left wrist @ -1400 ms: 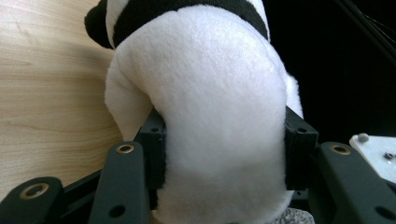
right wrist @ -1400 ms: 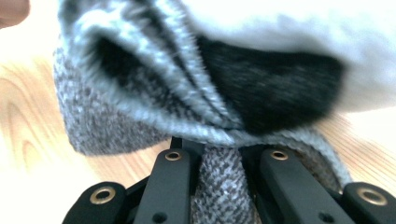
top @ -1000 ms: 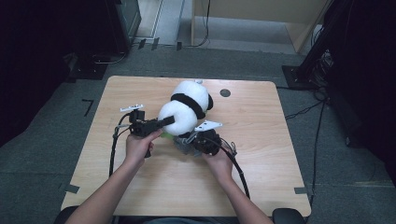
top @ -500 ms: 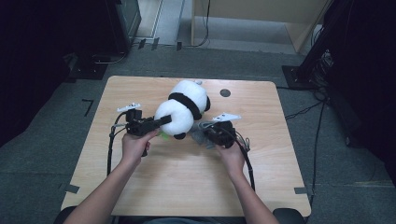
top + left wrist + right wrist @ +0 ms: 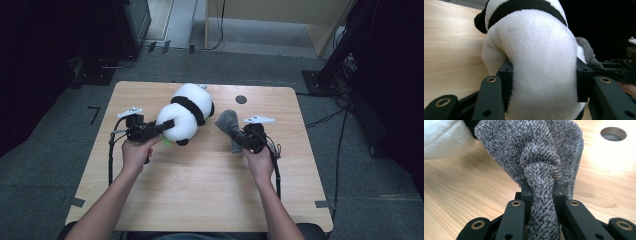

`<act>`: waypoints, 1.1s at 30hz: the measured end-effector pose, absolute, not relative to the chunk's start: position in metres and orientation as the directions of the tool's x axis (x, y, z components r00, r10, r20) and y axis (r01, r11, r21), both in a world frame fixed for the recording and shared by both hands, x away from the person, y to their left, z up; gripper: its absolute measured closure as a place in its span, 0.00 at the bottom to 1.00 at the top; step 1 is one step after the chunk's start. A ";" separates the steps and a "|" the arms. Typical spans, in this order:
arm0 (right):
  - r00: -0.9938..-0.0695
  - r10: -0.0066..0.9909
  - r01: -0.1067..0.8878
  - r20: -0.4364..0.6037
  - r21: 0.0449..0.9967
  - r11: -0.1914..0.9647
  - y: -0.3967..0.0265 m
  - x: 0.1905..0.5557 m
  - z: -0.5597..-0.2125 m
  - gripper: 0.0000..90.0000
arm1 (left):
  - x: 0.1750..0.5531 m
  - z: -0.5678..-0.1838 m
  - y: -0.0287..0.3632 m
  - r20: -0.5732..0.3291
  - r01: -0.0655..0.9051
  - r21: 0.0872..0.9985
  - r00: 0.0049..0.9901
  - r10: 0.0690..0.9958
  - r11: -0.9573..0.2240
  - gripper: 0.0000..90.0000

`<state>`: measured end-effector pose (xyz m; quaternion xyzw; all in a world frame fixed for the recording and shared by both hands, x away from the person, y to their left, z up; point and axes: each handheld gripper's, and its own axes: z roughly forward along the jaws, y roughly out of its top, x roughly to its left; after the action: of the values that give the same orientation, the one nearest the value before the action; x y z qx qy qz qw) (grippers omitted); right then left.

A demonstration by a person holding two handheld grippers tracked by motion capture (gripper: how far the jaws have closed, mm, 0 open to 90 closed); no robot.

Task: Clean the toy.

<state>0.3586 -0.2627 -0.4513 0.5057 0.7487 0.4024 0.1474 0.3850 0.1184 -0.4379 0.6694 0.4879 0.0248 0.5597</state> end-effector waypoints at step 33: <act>-0.345 0.924 0.690 0.163 0.711 0.132 -0.319 0.394 -0.477 0.85 | 0.421 -0.470 0.200 -0.453 0.626 0.766 0.365 0.813 0.146 0.52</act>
<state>0.3936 -0.3195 -0.4771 0.5494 0.7348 0.3638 0.1610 0.4206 0.1997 -0.4697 0.6470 0.5561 0.0913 0.5135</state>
